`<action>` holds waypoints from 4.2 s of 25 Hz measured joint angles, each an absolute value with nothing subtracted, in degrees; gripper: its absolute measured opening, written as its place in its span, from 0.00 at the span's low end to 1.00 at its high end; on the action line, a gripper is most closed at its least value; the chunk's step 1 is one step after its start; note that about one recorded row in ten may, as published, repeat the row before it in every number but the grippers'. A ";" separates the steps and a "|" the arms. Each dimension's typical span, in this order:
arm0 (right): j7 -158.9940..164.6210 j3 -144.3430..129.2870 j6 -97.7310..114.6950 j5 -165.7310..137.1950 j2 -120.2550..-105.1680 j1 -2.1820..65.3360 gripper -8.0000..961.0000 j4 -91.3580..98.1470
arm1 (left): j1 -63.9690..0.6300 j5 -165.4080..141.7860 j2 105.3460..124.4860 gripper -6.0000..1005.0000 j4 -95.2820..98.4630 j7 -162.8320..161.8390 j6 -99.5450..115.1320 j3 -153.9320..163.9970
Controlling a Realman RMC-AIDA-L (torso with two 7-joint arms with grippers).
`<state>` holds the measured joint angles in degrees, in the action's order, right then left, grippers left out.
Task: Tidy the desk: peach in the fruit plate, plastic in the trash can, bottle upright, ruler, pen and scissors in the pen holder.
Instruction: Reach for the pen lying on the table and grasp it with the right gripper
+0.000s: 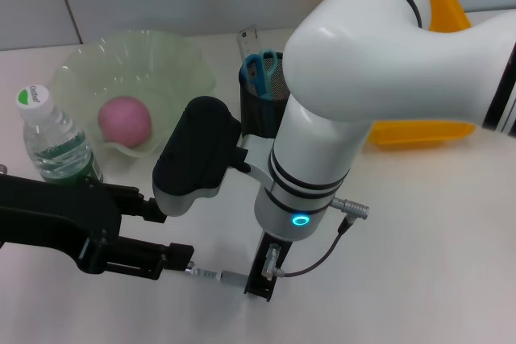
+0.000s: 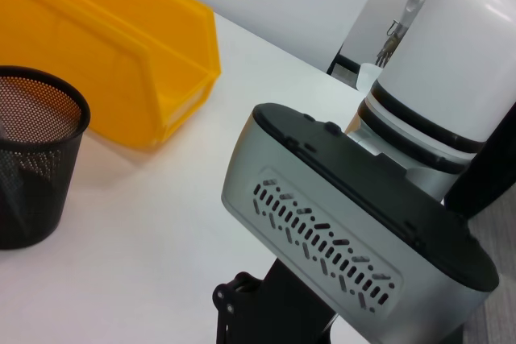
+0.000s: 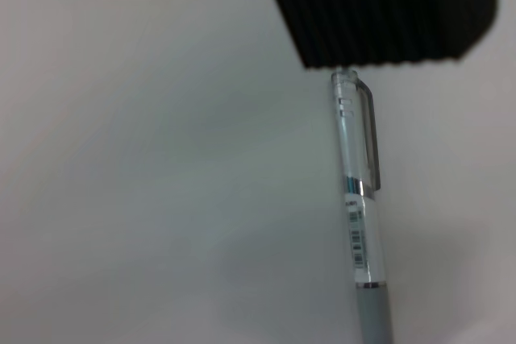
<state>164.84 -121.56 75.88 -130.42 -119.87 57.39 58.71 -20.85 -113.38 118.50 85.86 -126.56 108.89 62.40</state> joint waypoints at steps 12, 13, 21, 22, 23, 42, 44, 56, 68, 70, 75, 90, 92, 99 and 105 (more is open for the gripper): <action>164.70 -122.09 75.85 -130.59 -119.87 57.40 0.13 58.62 | -21.55 -113.38 118.56 0.78 85.34 -126.56 108.66 62.40; 164.70 -122.09 75.86 -130.62 -119.88 57.42 0.13 58.61 | -21.61 -113.38 118.56 0.78 85.34 -126.56 108.66 62.40; 164.18 -122.09 75.93 -130.73 -119.88 57.48 0.12 58.62 | -21.80 -113.38 118.56 0.78 85.34 -126.56 108.62 62.40; 164.14 -122.09 75.93 -130.73 -119.88 57.48 0.12 58.62 | -21.80 -113.38 118.57 0.78 85.34 -126.56 108.62 62.40; 164.10 -122.08 75.94 -130.74 -119.88 57.48 0.12 58.62 | -21.80 -113.38 118.57 0.78 85.34 -126.56 108.62 62.40; 163.12 -118.01 76.40 -131.31 -119.66 55.26 0.06 60.53 | -21.79 -113.82 118.21 0.78 84.49 -125.79 108.61 61.19; 162.88 -117.75 76.44 -131.77 -119.65 55.16 0.06 60.55 | -21.85 -113.82 118.21 0.78 84.48 -125.79 108.62 61.17; 159.56 -115.11 74.57 -131.40 -119.87 56.66 0.26 60.28 | -22.41 -113.90 118.12 0.78 84.52 -126.15 109.08 61.17; 159.52 -117.53 74.20 -129.66 -119.88 57.21 0.51 59.36 | -23.40 -116.33 117.69 0.78 84.55 -126.18 109.64 59.47; 159.51 -117.16 74.66 -129.64 -119.87 56.71 0.53 59.73 | -23.15 -116.18 117.55 0.78 84.56 -125.91 110.24 58.48; 159.51 -117.03 75.00 -129.63 -119.84 56.47 0.53 59.77 | -22.54 -116.37 117.45 0.78 84.52 -124.63 111.98 55.93; 159.12 -117.60 74.64 -129.63 -119.88 56.58 0.53 58.46 | -19.83 -116.70 114.26 0.78 85.06 -123.95 114.12 49.97; 159.05 -117.60 74.60 -129.63 -119.88 56.54 0.53 58.06 | -19.86 -116.72 113.74 0.78 84.79 -123.78 114.43 49.24; 159.00 -117.72 74.38 -129.63 -119.88 56.41 0.53 57.72 | -20.04 -116.73 113.21 0.78 84.55 -123.54 114.71 48.65; 159.09 -118.31 74.34 -129.60 -119.87 56.42 0.53 57.72 | -20.40 -116.70 113.57 0.78 84.85 -123.52 114.93 48.66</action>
